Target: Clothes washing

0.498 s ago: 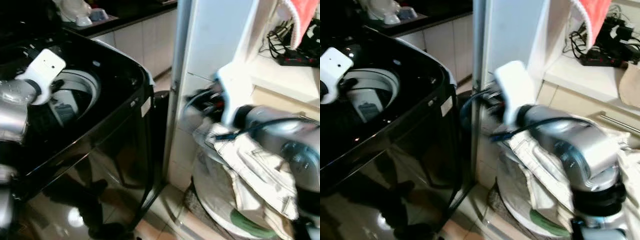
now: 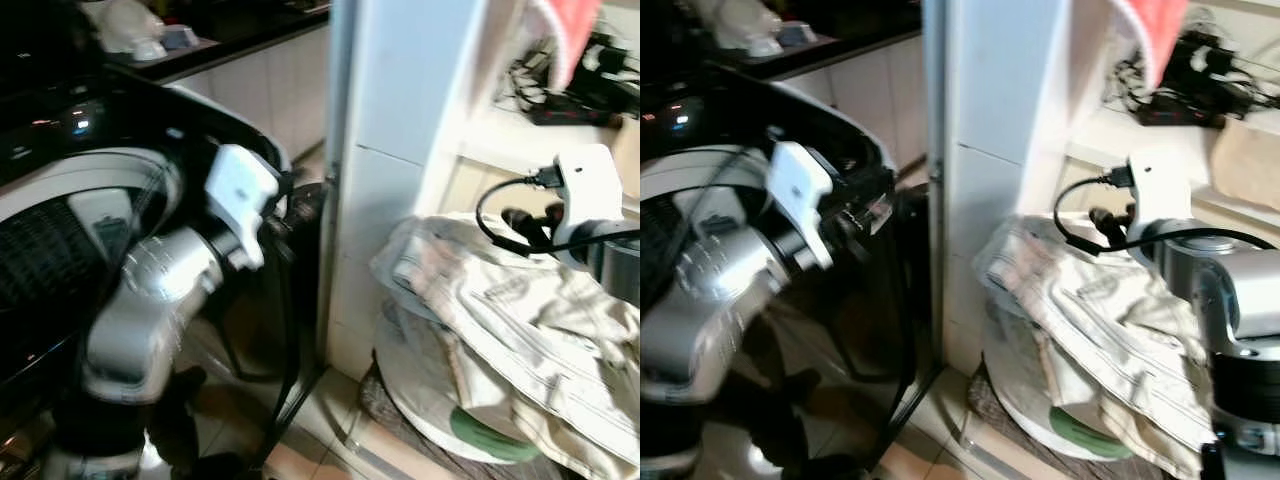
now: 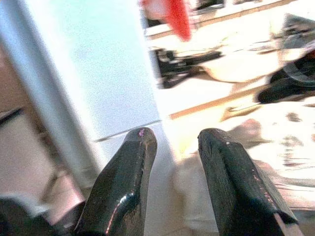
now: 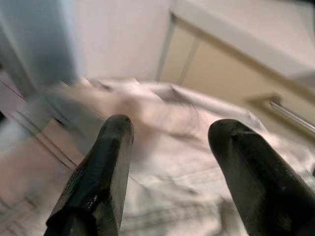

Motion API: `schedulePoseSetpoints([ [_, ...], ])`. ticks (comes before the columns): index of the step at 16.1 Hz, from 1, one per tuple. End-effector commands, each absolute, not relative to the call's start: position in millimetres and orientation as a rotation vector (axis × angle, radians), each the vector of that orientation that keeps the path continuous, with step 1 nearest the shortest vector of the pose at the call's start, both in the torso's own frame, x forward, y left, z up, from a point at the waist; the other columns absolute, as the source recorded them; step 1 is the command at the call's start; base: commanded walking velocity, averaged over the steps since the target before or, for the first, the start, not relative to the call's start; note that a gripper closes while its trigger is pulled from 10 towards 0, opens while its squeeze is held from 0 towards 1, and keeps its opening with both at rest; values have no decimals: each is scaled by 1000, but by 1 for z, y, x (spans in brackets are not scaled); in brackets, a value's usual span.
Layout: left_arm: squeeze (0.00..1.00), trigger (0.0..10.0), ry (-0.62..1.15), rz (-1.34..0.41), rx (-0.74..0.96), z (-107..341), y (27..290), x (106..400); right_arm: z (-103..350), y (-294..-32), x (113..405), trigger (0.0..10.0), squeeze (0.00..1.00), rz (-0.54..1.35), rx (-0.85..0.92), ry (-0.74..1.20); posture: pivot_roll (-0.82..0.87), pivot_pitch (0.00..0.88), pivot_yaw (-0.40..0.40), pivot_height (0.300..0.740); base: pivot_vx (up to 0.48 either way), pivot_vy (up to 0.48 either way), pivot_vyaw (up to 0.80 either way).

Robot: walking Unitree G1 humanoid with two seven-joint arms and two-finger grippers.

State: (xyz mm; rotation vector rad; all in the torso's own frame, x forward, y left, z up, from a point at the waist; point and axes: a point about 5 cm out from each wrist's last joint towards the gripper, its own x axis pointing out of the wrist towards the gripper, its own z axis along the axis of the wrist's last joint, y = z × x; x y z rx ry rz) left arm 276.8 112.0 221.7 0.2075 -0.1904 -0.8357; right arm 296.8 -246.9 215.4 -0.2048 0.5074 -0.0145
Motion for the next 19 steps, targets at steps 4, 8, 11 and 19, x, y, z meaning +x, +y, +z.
schedulePoseSetpoints([
  [4, 0, 10000, -118, -983, 160, 211, 102, 253, 205, -262, 286, 10000, 1000, -7, -242, 667, -57, 6, 5, 740, 0, 0, 0],
  [8, 0, 10000, -107, -1031, 150, 208, 96, 244, 182, -255, 277, 10000, 1000, 31, -145, 760, -62, 5, 6, 740, 0, 0, 0],
  [11, 0, 10000, -105, -1054, 142, 210, 93, 242, 153, -254, 268, 10000, 769, 25, -154, 866, -63, 7, 12, 740, 0, 0, 0],
  [19, 0, 10000, -74, -1112, 126, 206, 90, 233, 137, -261, 266, 0, 0, -8, -157, 910, -56, 8, 12, 740, 0, 0, 0],
])
